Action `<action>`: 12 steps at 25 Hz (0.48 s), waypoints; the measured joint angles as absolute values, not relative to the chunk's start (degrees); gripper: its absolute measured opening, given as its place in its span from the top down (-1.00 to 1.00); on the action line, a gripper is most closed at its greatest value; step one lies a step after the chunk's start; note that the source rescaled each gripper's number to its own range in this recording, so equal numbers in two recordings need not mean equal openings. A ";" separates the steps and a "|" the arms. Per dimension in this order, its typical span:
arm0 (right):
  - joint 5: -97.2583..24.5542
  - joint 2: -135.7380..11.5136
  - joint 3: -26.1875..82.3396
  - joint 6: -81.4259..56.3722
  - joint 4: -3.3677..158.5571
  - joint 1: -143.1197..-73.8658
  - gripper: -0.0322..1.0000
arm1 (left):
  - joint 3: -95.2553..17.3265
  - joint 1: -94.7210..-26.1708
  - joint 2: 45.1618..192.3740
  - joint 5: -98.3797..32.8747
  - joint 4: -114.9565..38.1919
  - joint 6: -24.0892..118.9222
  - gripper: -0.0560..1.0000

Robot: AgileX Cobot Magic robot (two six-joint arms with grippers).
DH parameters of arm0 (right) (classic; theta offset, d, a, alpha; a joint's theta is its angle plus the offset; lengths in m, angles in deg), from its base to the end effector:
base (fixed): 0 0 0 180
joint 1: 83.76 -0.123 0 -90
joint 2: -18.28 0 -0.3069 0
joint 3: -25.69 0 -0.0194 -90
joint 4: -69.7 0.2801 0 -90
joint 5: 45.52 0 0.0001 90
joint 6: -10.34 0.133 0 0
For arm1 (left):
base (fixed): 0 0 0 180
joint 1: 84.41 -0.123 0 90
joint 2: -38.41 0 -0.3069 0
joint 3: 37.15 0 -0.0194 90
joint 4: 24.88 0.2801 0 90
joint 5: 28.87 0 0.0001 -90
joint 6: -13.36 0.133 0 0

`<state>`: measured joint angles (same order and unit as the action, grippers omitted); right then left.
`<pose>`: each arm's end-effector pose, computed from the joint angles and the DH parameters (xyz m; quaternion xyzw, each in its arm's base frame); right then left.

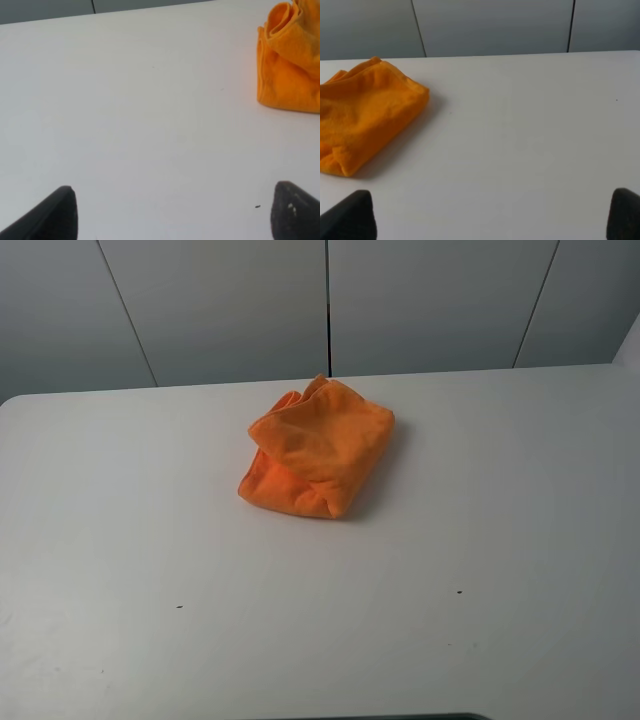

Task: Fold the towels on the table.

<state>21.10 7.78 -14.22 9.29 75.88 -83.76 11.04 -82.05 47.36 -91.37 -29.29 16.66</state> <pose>0.0197 0.0131 0.3124 -0.0154 0.8514 0.0486 0.5220 0.0365 -0.0106 0.2735 0.0444 0.8627 -0.0343 0.5026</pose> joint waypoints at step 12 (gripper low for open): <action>17.87 7.78 -22.67 8.34 73.23 -83.76 -1.00 | 11.04 -82.05 47.36 -91.29 -29.29 16.66 -1.00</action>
